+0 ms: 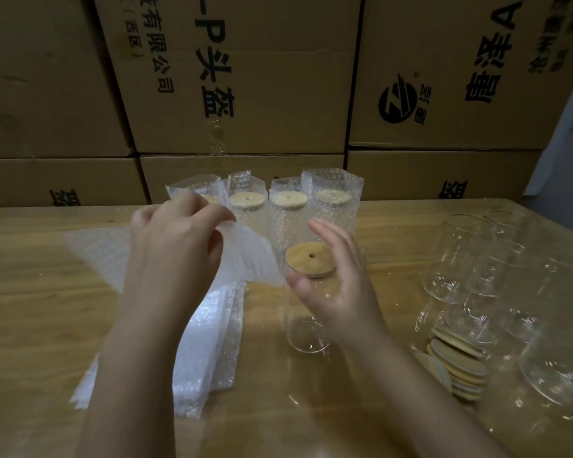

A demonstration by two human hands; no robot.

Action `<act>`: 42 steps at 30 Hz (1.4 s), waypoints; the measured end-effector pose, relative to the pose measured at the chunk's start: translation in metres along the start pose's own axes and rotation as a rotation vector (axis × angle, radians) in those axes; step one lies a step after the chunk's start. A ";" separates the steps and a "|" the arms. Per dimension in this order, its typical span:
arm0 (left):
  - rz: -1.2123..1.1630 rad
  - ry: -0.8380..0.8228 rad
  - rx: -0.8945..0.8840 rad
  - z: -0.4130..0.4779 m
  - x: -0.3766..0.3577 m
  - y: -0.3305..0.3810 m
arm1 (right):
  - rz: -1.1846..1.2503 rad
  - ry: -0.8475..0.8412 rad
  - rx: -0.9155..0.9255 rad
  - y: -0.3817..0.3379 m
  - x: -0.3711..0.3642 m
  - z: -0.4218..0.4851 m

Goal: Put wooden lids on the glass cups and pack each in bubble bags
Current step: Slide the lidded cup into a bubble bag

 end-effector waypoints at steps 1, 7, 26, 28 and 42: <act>0.008 0.022 -0.031 0.001 0.002 0.005 | -0.101 -0.033 0.043 -0.009 -0.003 0.004; -0.018 0.084 -0.154 0.004 0.008 0.018 | -0.359 -0.041 0.172 -0.039 -0.015 0.012; -0.749 -0.164 0.138 -0.005 -0.044 0.010 | 0.072 -0.117 -0.197 -0.018 -0.002 0.023; -0.658 -0.179 0.150 -0.005 -0.046 0.009 | -0.054 -0.106 -0.142 -0.021 -0.002 0.023; -0.586 -0.153 0.181 -0.004 -0.050 0.014 | -0.121 -0.236 -0.070 -0.023 -0.011 0.022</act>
Point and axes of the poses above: each hand's wrist, its own z-axis towards the middle knuckle, its own x-axis out of the back of the hand, y = z × x, the point moved 7 cm from there along z, towards the middle knuckle, and after that the axes turned 13 degrees about -x, right-handed, at the moved point
